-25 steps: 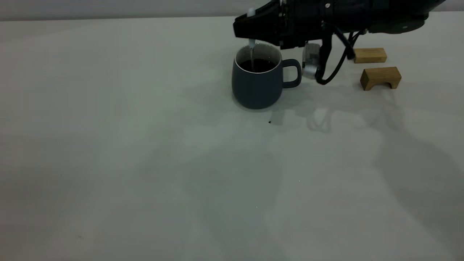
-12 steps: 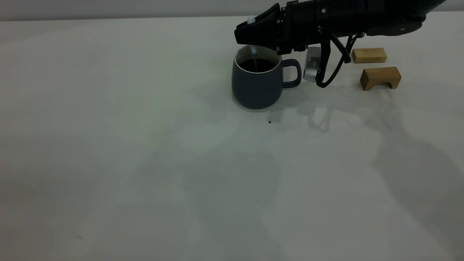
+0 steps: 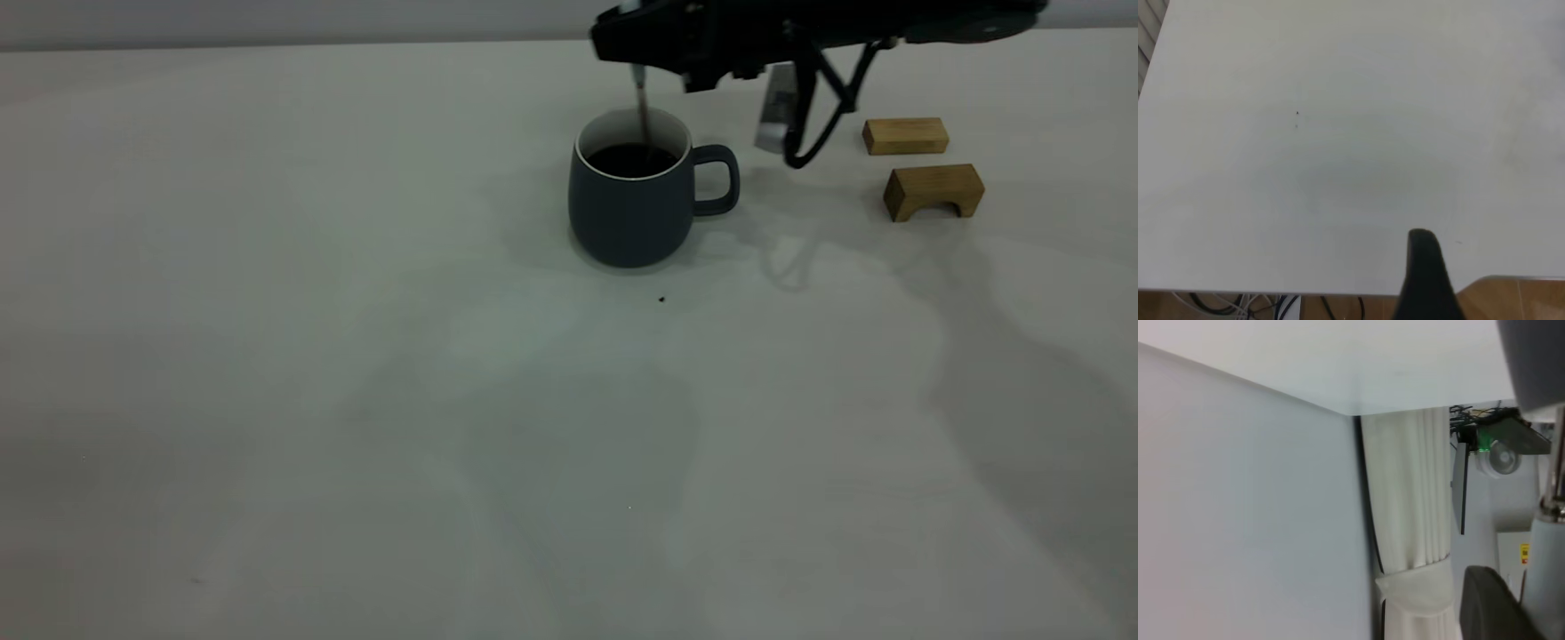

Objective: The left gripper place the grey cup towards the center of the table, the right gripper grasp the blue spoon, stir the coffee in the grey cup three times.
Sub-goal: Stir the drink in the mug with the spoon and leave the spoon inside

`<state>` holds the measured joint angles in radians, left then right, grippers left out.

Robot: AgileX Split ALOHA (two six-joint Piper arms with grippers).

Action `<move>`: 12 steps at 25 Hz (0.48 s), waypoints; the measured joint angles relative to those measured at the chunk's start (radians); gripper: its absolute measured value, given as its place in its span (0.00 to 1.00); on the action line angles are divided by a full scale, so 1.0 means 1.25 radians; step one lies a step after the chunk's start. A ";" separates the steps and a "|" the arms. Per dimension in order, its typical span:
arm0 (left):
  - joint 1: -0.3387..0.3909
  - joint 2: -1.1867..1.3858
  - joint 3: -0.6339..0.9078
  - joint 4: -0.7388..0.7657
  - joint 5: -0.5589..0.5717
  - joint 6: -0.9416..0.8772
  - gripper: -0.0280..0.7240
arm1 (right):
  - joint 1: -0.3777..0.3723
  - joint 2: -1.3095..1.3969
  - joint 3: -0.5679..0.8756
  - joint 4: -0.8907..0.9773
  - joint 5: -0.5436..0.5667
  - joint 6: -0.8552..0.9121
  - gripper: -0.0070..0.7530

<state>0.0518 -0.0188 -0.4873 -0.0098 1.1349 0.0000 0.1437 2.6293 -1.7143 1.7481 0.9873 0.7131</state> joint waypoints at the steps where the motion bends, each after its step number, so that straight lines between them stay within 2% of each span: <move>1: 0.000 0.000 0.000 0.000 0.000 0.000 0.82 | -0.010 0.000 0.001 -0.009 0.011 0.000 0.16; 6: 0.000 0.000 0.000 0.000 0.000 0.000 0.82 | -0.042 0.000 0.003 -0.059 0.066 0.000 0.16; 12: 0.000 0.000 0.000 0.000 0.000 0.000 0.82 | -0.034 0.000 0.003 -0.095 0.125 0.002 0.16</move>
<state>0.0518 -0.0188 -0.4873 -0.0098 1.1349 0.0000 0.1014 2.6293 -1.7110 1.6300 1.1432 0.7154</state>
